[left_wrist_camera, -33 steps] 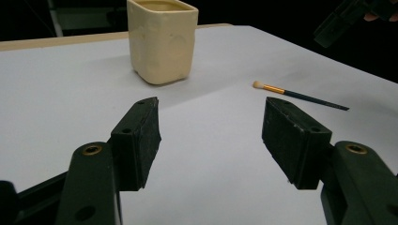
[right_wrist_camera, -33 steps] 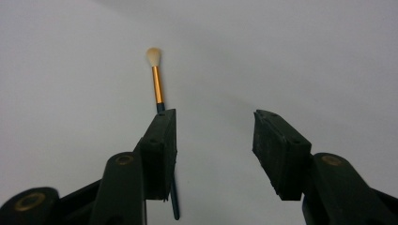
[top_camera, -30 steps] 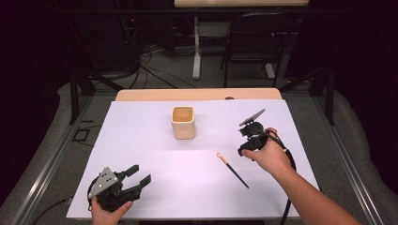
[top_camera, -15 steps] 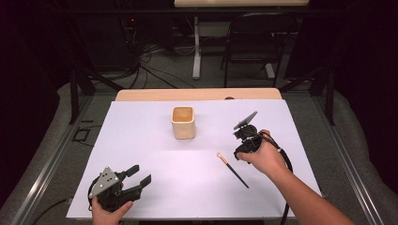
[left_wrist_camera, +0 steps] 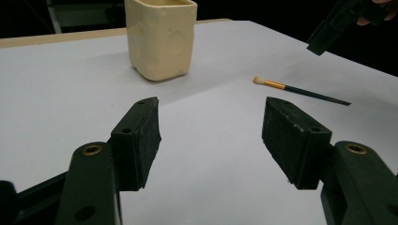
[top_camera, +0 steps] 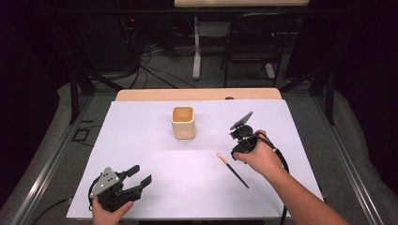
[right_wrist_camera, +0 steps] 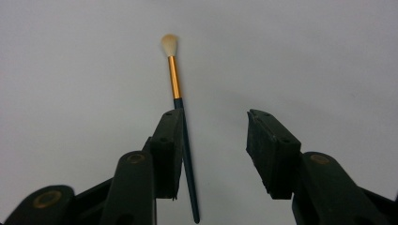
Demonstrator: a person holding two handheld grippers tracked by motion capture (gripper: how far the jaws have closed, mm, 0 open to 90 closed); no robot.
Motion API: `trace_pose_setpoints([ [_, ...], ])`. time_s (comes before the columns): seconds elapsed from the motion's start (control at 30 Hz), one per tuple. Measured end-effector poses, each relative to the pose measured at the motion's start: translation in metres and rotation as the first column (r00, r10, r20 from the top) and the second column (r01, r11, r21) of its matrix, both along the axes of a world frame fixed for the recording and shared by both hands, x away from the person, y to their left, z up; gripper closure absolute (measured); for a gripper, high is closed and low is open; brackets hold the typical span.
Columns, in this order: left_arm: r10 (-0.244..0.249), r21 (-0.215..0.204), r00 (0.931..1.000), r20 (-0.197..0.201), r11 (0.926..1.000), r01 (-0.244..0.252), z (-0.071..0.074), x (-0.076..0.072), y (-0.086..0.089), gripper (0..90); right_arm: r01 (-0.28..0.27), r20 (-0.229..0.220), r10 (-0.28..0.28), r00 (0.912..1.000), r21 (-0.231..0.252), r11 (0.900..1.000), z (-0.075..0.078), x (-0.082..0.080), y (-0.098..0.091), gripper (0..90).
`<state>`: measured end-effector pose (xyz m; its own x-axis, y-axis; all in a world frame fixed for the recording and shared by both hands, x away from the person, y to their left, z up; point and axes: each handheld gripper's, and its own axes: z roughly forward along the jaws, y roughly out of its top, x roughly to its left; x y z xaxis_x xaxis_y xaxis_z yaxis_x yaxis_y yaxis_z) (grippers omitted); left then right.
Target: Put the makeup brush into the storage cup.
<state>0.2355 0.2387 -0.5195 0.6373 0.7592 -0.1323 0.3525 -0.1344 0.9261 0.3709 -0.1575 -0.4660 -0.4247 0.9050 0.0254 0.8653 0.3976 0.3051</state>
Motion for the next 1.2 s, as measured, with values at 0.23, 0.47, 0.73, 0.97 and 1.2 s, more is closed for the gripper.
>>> trace_pose_setpoints([
  [0.23,-0.001,-0.001,1.0000,0.000,1.0000,0.001,0.000,0.000,0.000,37.1,-0.011,-0.023,0.011,0.9997,-0.010,0.9999,0.000,0.000,0.001,59.1],
  [0.47,-0.001,0.000,1.0000,-0.001,1.0000,0.001,0.000,0.000,0.000,37.1,-0.024,-0.033,0.024,0.9992,-0.024,0.9994,-0.001,0.000,0.005,61.0],
  [0.73,-0.003,-0.001,1.0000,-0.003,1.0000,0.003,0.000,0.000,0.000,37.1,-0.035,-0.034,0.035,0.9988,-0.006,0.9994,-0.008,-0.003,0.011,61.8],
  [0.97,-0.003,0.000,1.0000,-0.001,1.0000,0.003,0.000,0.000,0.000,37.1,-0.052,-0.058,0.050,0.9970,-0.023,0.9984,-0.012,-0.003,0.016,63.2],
  [1.2,-0.003,-0.001,1.0000,-0.002,1.0000,0.003,0.000,0.000,0.000,37.1,-0.069,-0.077,0.067,0.9948,-0.021,0.9974,-0.017,-0.001,0.022,66.9],
])
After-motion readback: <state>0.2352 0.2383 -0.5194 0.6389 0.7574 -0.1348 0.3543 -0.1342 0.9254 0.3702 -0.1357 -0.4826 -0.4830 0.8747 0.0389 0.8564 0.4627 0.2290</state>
